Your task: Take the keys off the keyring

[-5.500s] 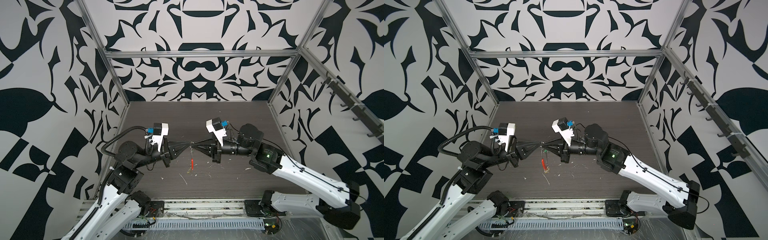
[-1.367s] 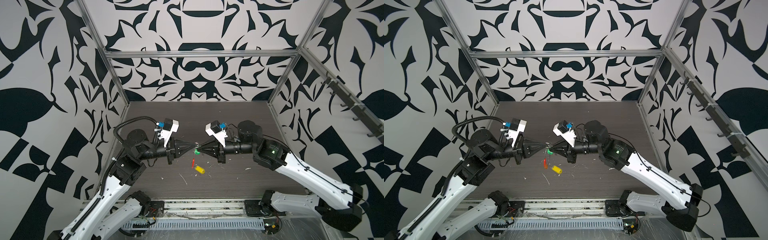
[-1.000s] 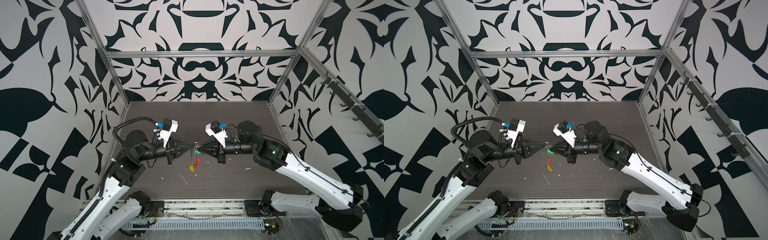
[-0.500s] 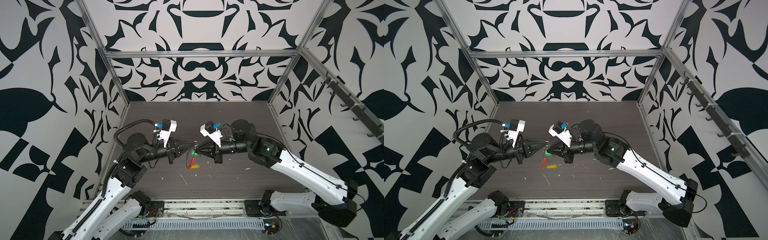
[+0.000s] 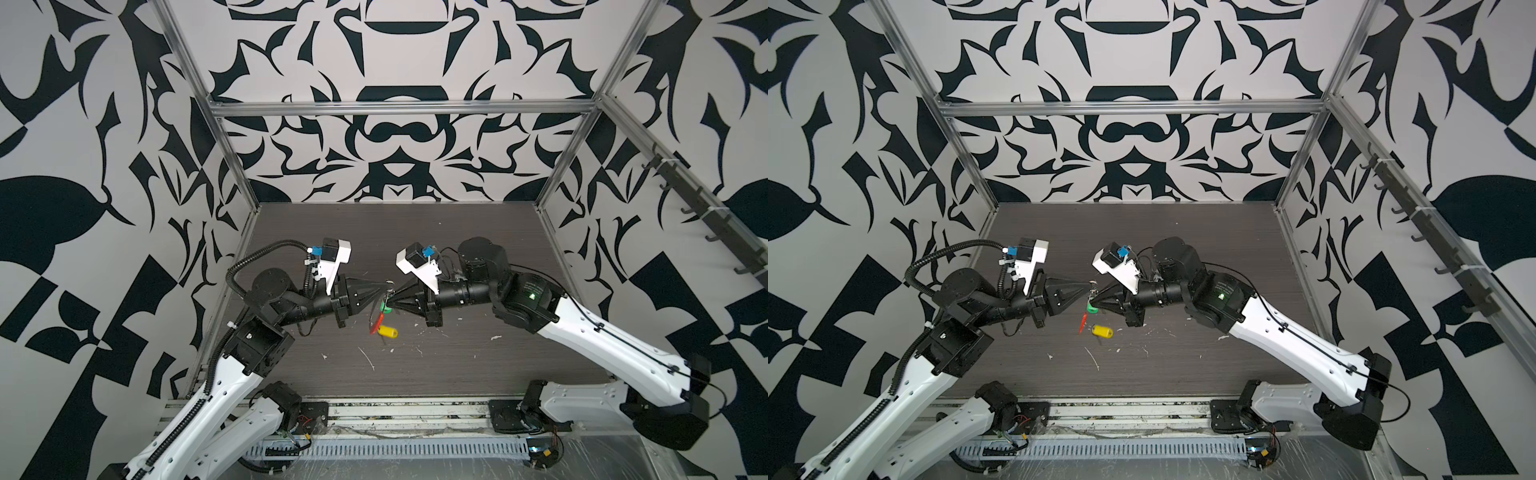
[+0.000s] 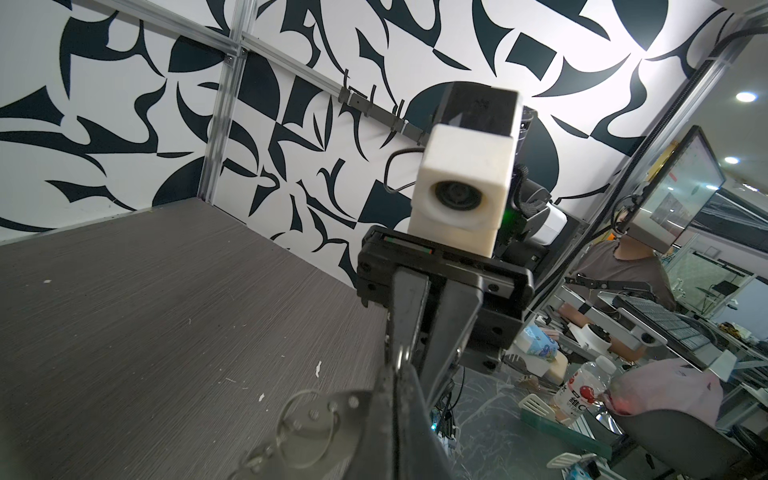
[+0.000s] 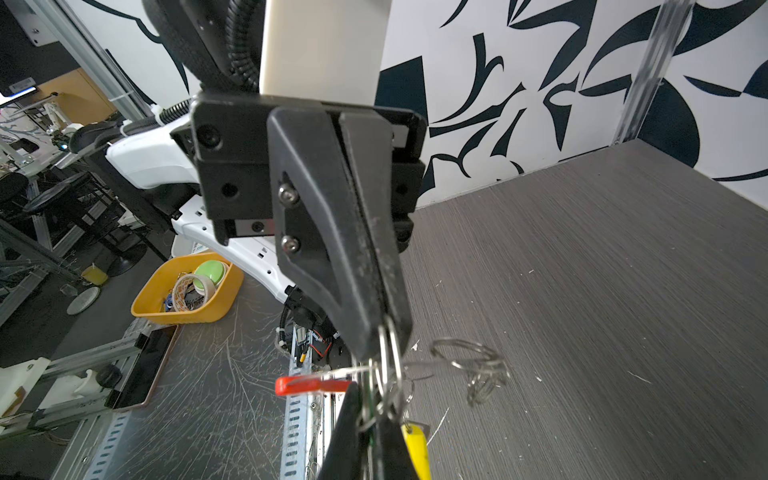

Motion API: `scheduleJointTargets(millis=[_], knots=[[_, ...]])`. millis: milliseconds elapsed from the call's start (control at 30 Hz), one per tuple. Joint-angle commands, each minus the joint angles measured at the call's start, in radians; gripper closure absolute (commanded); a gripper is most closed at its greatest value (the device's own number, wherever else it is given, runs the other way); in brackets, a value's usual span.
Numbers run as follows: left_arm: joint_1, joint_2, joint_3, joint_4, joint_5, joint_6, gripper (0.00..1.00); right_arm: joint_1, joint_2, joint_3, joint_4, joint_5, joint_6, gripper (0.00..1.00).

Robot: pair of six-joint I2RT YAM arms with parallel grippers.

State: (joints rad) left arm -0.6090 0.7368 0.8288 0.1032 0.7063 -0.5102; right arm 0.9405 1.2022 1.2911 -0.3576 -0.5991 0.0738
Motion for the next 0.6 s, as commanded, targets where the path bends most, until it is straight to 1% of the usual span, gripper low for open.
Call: scheduleJointTargets(millis=[0, 33, 67, 133, 200, 267, 333, 433, 500, 567], knots=[[-0.003, -0.013, 0.031, 0.001, 0.006, 0.031, 1.0, 0.014, -0.021, 0.019, -0.035, 0.022, -0.013, 1.0], [-0.003, -0.013, 0.034, -0.012, 0.007, 0.038, 1.0, 0.014, -0.032, 0.019, -0.038, 0.038, -0.013, 0.93], [-0.003, -0.012, 0.036, -0.023, 0.007, 0.046, 1.0, 0.014, -0.044, 0.019, -0.038, 0.058, -0.013, 0.82], [-0.003, -0.014, 0.034, -0.023, 0.006, 0.049, 1.0, 0.014, -0.081, 0.012, -0.025, 0.103, -0.013, 0.68], [-0.003, -0.021, 0.025, -0.013, 0.002, 0.051, 1.0, 0.015, -0.124, -0.002, 0.012, 0.141, -0.013, 0.59], [-0.003, -0.03, 0.015, 0.008, -0.003, 0.05, 1.0, 0.015, -0.16, -0.015, 0.057, 0.177, -0.011, 0.56], [-0.003, -0.038, 0.009, 0.023, -0.006, 0.048, 1.0, 0.015, -0.173, -0.015, 0.096, 0.196, -0.003, 0.55], [-0.003, -0.045, 0.004, 0.044, -0.005, 0.044, 1.0, 0.012, -0.162, -0.021, 0.169, 0.192, 0.034, 0.54], [-0.003, -0.045, 0.003, 0.048, -0.006, 0.041, 1.0, 0.0, -0.154, -0.043, 0.238, 0.138, 0.076, 0.54], [-0.003, -0.047, 0.001, 0.051, -0.01, 0.039, 1.0, -0.038, -0.128, -0.061, 0.305, 0.046, 0.134, 0.54]])
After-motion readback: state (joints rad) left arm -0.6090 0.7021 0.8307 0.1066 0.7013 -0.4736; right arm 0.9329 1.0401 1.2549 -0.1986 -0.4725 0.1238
